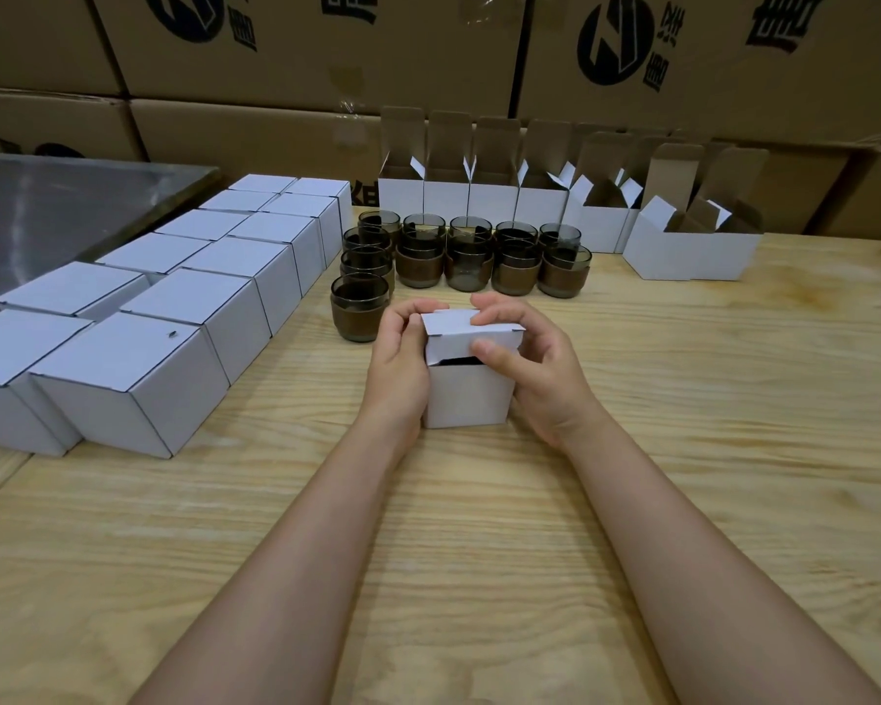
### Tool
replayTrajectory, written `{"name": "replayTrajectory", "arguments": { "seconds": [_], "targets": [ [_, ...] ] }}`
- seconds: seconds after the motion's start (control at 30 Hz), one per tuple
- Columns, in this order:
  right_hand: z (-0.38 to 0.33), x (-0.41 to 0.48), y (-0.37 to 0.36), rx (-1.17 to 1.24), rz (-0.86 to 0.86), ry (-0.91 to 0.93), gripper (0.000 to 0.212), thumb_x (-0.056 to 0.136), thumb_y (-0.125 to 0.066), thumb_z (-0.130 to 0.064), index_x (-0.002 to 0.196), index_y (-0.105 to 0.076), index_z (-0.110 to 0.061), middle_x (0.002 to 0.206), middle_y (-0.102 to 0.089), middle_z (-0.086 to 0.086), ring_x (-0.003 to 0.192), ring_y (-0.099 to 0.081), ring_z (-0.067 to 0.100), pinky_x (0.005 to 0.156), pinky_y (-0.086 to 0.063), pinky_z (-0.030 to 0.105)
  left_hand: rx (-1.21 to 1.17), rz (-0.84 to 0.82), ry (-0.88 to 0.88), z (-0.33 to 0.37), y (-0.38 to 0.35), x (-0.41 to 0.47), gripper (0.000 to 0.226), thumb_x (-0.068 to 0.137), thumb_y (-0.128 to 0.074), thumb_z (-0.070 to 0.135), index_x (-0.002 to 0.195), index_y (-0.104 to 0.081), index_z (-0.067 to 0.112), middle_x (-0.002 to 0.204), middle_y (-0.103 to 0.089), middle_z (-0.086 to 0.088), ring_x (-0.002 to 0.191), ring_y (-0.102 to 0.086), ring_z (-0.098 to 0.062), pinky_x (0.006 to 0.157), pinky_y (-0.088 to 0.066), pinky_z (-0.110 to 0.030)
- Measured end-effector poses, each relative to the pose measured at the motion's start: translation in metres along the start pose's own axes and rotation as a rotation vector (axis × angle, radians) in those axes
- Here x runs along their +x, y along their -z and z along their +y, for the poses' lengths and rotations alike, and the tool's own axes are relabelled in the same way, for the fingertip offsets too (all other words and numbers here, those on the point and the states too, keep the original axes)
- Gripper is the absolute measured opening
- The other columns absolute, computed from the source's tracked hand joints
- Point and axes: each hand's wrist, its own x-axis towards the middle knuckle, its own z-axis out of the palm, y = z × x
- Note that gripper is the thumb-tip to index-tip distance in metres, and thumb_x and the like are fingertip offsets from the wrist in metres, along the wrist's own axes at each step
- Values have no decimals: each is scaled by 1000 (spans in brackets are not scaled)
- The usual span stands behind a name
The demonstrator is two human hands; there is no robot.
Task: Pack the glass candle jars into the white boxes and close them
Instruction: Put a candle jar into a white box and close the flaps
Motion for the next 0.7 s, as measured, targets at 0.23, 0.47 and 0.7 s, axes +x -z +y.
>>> {"name": "replayTrajectory", "arguments": {
  "seconds": [0.23,0.47,0.7],
  "targets": [
    [0,0,3,-6,-21,1,22,71,-69,-8,77,-71,-29,116,-56,1,111,-54,10,88,-46,32,-178,-137,56,1,3,-2,23,86,-57,35,98,-52,16,94,-61,2,84,-60,-15,68,-52,-32],
    [0,1,7,-13,-36,-56,16,76,-50,-12,81,-65,-9,119,-50,9,116,-47,16,92,-38,33,-111,-198,26,3,4,-6,43,64,-59,15,106,-52,17,110,-51,-8,96,-55,-21,75,-48,-32],
    [4,-1,12,72,-77,-122,25,72,-50,-10,78,-74,-12,124,-50,-2,107,-54,-1,84,-44,15,-79,-243,55,5,8,-7,46,62,-58,12,106,-57,24,109,-52,-6,97,-55,-17,76,-49,-28]
  ]
}}
